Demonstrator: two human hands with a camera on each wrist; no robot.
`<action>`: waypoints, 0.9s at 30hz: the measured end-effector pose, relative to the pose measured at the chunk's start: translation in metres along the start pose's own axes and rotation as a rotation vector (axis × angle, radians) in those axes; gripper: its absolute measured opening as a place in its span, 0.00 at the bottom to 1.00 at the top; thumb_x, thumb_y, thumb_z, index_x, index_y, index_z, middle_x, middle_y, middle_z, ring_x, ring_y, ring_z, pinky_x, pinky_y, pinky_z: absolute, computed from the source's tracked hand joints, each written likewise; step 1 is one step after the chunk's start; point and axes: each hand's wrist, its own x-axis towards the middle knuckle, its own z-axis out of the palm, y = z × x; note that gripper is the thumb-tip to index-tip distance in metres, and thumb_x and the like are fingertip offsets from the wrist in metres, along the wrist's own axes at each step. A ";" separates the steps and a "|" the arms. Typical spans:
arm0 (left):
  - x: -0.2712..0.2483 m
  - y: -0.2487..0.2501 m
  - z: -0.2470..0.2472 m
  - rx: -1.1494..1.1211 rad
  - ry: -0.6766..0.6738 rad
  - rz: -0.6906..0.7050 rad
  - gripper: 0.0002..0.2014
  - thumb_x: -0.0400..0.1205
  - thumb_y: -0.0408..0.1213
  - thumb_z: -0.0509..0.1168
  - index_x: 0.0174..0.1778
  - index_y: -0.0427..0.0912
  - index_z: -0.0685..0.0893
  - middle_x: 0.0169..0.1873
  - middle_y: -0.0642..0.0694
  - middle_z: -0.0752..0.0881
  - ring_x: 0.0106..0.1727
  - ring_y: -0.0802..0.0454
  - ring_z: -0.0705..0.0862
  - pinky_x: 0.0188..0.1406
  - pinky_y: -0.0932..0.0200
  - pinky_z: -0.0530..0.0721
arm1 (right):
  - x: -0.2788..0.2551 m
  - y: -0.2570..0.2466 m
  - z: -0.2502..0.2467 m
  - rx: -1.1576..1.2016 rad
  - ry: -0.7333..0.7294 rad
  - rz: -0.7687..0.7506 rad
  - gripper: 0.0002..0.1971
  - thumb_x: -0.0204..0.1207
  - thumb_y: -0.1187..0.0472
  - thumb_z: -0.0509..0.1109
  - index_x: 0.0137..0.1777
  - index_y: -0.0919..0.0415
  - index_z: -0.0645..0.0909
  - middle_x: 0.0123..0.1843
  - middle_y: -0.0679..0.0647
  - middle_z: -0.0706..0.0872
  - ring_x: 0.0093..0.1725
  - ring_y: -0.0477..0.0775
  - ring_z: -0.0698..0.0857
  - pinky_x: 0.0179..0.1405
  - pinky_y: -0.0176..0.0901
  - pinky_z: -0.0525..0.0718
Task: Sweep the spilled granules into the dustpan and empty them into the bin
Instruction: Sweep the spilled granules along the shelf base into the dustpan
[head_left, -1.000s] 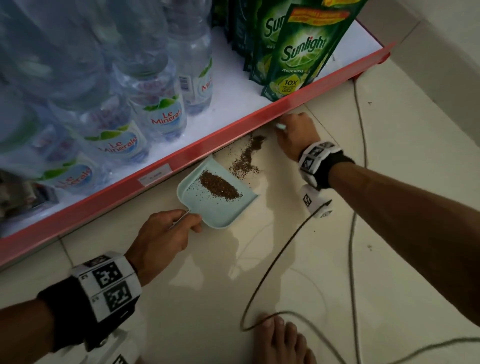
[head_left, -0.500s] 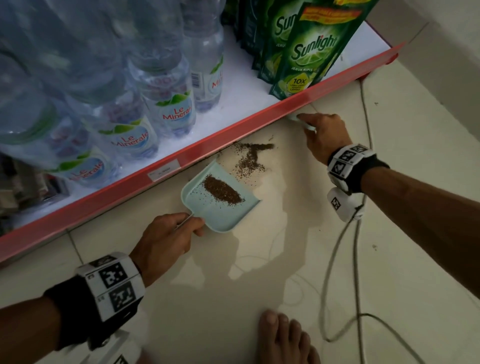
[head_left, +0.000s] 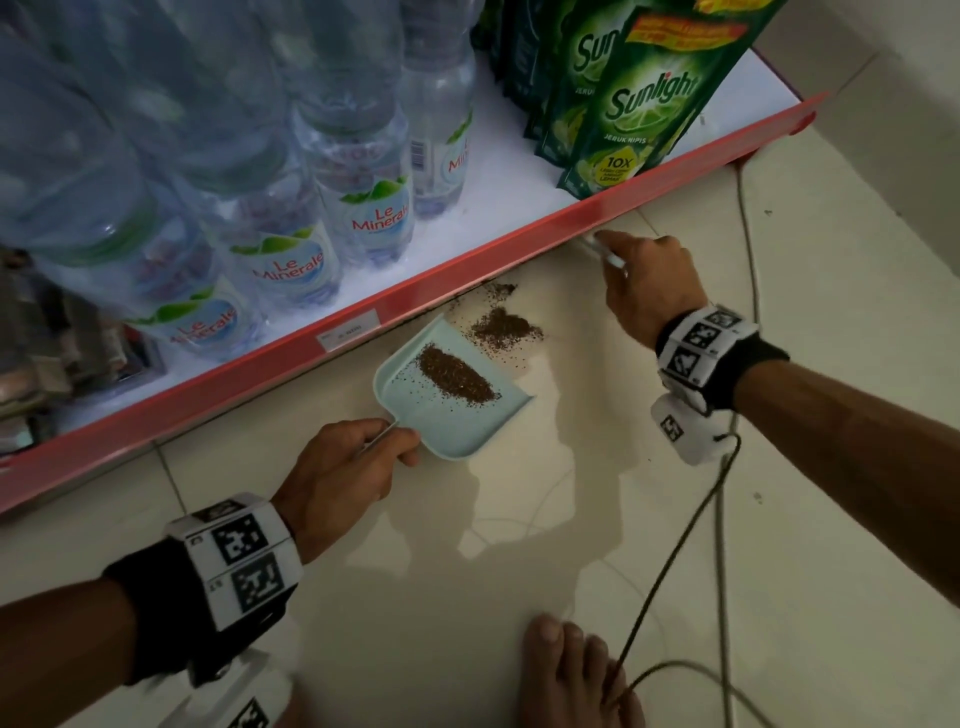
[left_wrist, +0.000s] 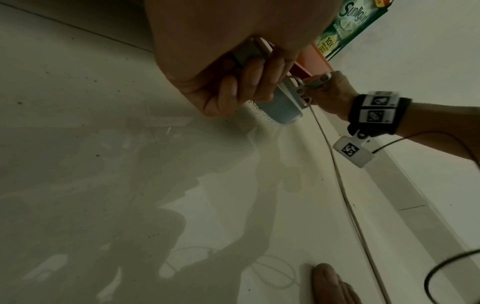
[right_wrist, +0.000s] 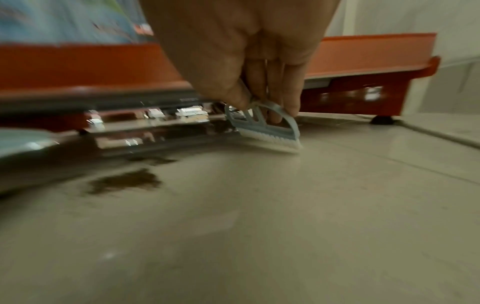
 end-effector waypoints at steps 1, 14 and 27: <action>0.000 -0.001 0.000 -0.004 -0.001 0.001 0.16 0.83 0.44 0.66 0.32 0.41 0.84 0.15 0.53 0.70 0.16 0.59 0.67 0.20 0.64 0.65 | 0.008 0.006 0.002 -0.059 -0.027 0.075 0.19 0.83 0.65 0.59 0.71 0.56 0.80 0.49 0.73 0.88 0.46 0.74 0.85 0.43 0.54 0.81; -0.011 -0.009 0.008 -0.100 0.048 -0.076 0.17 0.82 0.47 0.66 0.31 0.42 0.84 0.15 0.52 0.71 0.17 0.57 0.68 0.15 0.67 0.65 | -0.036 -0.031 0.010 0.145 -0.120 -0.364 0.22 0.78 0.72 0.63 0.70 0.57 0.82 0.56 0.61 0.92 0.45 0.63 0.91 0.50 0.48 0.88; -0.032 -0.021 0.026 -0.243 0.136 -0.083 0.16 0.84 0.45 0.65 0.33 0.39 0.84 0.16 0.51 0.71 0.17 0.57 0.67 0.15 0.67 0.65 | 0.010 -0.041 0.039 0.169 -0.028 -0.119 0.24 0.74 0.75 0.62 0.67 0.58 0.86 0.57 0.64 0.91 0.51 0.69 0.89 0.54 0.47 0.84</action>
